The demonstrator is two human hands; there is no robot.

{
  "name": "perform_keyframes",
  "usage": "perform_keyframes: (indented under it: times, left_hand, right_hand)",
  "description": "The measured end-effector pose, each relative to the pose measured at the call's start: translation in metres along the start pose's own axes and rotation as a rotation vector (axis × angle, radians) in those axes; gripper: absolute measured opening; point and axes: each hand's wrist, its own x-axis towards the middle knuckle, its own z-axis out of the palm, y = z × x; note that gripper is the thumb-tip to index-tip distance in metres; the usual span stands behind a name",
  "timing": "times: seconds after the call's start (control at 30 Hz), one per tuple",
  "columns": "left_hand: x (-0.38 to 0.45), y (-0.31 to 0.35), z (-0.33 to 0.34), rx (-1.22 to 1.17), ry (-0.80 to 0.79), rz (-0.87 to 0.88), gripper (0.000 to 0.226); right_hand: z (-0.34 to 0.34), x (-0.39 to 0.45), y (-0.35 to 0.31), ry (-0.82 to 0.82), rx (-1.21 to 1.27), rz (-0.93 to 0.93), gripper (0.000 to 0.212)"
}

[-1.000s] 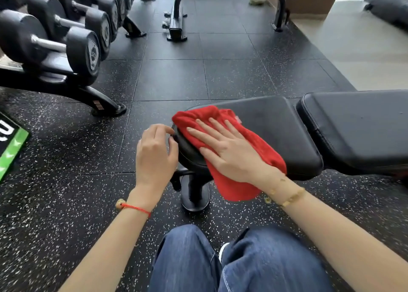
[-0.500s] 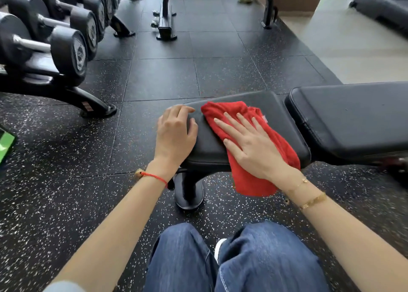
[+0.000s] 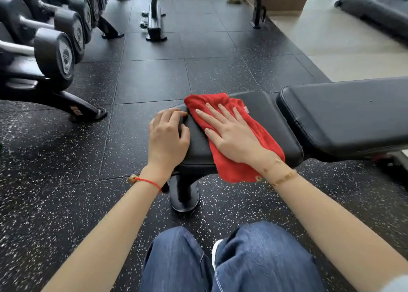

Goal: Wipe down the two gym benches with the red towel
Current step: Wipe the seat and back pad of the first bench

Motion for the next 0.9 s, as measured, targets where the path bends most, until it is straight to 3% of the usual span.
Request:
perform_keyframes:
  times: [0.1,0.33,0.43,0.67,0.9]
  left_hand:
    - [0.000,-0.003,0.001,-0.002,0.004,0.010,0.030]
    - [0.000,-0.004,0.001,-0.018,0.015,0.004,0.030]
    - [-0.001,-0.005,0.001,-0.023,0.015,-0.001,0.031]
    - [0.000,-0.005,0.002,-0.015,0.018,0.009,0.031]
    - [-0.001,-0.003,0.003,0.014,0.020,0.003,0.031]
  right_hand:
    - [-0.006,-0.023,0.024,0.028,-0.004,0.033,0.052]
    - [-0.024,0.025,0.093,0.002,0.010,0.403,0.052]
    - [-0.022,0.030,0.087,0.001,0.006,0.394,0.053]
    - [-0.017,-0.063,0.066,0.080,0.000,0.222,0.053]
    - [-0.023,0.020,0.087,-0.015,0.002,0.359,0.052]
